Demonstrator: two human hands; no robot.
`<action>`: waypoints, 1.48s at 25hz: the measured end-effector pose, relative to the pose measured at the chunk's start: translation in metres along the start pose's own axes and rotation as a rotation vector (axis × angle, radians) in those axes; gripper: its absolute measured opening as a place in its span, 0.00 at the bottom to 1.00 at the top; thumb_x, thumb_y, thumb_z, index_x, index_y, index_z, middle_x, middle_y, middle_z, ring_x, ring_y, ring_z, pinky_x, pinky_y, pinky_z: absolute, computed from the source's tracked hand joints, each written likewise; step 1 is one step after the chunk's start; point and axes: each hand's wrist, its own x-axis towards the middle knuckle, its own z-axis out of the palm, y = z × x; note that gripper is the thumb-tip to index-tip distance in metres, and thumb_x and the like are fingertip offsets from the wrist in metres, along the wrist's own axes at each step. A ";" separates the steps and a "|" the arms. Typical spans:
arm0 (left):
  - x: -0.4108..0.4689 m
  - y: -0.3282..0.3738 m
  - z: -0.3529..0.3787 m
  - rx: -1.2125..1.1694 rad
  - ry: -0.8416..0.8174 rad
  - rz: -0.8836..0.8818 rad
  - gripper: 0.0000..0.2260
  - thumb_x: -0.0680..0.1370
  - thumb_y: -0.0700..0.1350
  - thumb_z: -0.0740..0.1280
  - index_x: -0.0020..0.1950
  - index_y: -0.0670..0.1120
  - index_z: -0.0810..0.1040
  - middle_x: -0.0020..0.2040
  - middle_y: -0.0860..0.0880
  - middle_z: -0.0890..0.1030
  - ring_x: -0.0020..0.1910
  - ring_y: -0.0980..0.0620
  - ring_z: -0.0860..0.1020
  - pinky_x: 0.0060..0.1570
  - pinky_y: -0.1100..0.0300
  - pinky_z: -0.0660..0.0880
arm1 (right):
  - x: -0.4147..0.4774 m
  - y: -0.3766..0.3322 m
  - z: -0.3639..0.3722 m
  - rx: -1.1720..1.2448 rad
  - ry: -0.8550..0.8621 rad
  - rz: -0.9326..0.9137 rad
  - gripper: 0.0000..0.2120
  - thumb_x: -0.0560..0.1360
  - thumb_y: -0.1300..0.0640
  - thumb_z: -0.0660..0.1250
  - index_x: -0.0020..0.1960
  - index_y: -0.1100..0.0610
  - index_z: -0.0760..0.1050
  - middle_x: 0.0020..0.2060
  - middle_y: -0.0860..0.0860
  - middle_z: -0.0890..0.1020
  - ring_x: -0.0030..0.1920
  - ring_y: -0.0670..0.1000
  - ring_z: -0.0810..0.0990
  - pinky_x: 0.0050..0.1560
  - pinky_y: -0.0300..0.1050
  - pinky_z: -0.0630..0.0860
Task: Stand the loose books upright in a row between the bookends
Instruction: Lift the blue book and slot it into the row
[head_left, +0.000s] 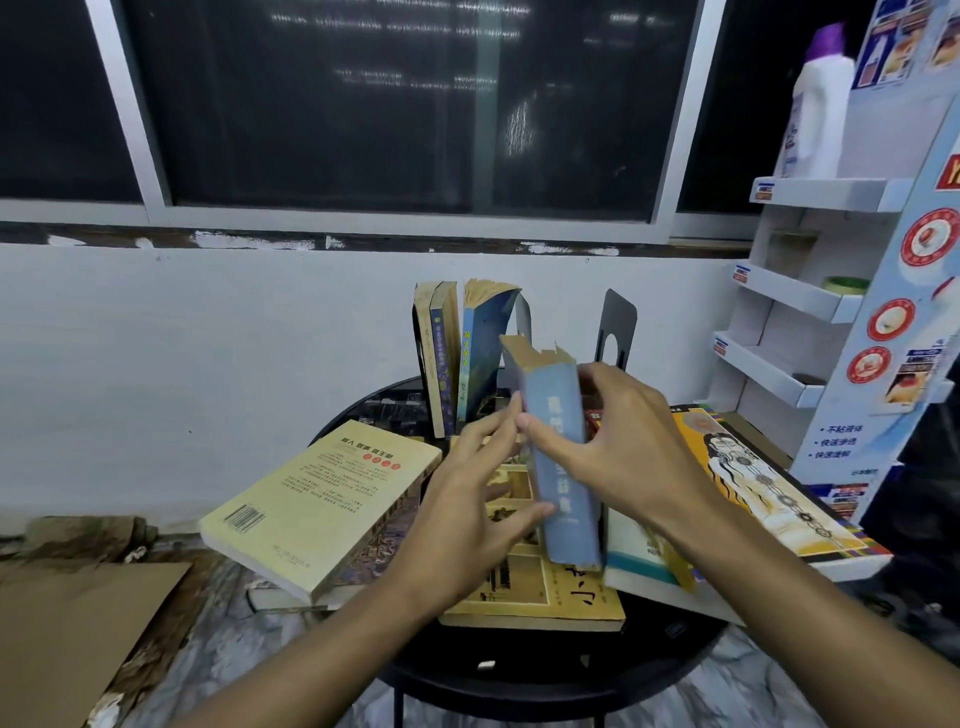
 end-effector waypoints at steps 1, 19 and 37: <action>0.001 0.002 0.005 -0.008 -0.008 0.003 0.41 0.75 0.43 0.76 0.81 0.57 0.57 0.71 0.62 0.68 0.69 0.61 0.71 0.60 0.68 0.76 | -0.001 0.000 -0.005 -0.025 0.007 0.005 0.27 0.71 0.33 0.70 0.60 0.50 0.75 0.51 0.44 0.80 0.47 0.39 0.78 0.37 0.26 0.69; 0.016 -0.007 0.033 -0.133 -0.060 0.005 0.34 0.75 0.41 0.74 0.78 0.52 0.65 0.73 0.60 0.69 0.71 0.58 0.70 0.58 0.61 0.80 | 0.003 0.006 -0.021 -0.180 0.194 0.091 0.17 0.73 0.43 0.70 0.35 0.54 0.74 0.26 0.46 0.77 0.28 0.41 0.75 0.26 0.33 0.68; 0.185 -0.062 -0.054 0.873 0.047 -0.022 0.27 0.80 0.47 0.66 0.78 0.51 0.65 0.79 0.52 0.65 0.79 0.50 0.59 0.76 0.41 0.49 | 0.066 0.023 -0.007 -0.133 0.321 0.124 0.16 0.71 0.45 0.72 0.38 0.58 0.75 0.28 0.48 0.76 0.32 0.52 0.77 0.28 0.42 0.69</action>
